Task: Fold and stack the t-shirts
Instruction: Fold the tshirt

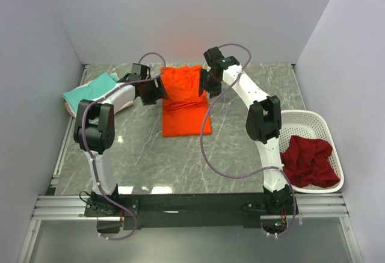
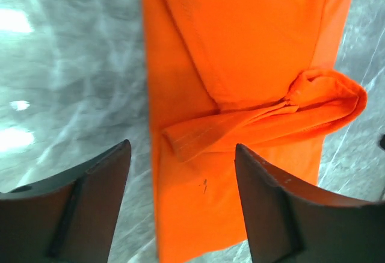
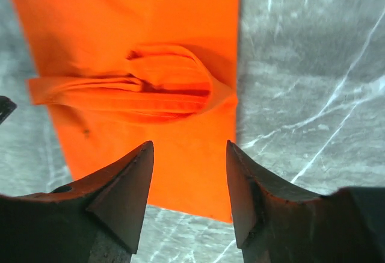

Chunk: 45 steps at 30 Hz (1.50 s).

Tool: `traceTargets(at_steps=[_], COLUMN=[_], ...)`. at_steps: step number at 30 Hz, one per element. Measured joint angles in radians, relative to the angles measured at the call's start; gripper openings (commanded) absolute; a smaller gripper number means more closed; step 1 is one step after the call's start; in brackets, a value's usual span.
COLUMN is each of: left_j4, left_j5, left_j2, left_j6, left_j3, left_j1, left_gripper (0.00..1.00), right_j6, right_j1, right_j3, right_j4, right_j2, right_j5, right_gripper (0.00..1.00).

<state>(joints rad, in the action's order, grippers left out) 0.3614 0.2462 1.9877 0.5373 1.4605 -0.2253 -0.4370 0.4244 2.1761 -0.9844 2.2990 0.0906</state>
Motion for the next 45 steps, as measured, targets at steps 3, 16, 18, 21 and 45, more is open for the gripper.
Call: traceTargets(at_steps=[3, 16, 18, 21, 45], left_j4=[0.003, -0.072, -0.09, -0.135, -0.536], left_j5=[-0.003, 0.035, 0.034, 0.024, -0.129], left_j2=[-0.028, -0.306, -0.325, -0.349, -0.268], left_j6=[0.0, 0.066, 0.09, 0.124, 0.203], left_j3=[-0.006, -0.349, -0.384, -0.409, -0.62], left_j1=[0.016, -0.073, -0.118, -0.181, -0.374], left_gripper=[0.77, 0.72, 0.72, 0.73, 0.73], right_j6=[0.0, -0.015, -0.021, -0.034, -0.107], right_j1=[-0.005, 0.014, 0.028, 0.054, 0.089], right_j3=[0.012, -0.399, -0.436, -0.468, -0.262], right_j4=[0.005, 0.118, 0.138, 0.163, 0.277], right_j2=[-0.018, -0.235, -0.238, -0.238, -0.044], right_j5=[0.009, 0.076, 0.085, 0.098, 0.116], right_gripper=[0.6, 0.55, 0.55, 0.54, 0.53])
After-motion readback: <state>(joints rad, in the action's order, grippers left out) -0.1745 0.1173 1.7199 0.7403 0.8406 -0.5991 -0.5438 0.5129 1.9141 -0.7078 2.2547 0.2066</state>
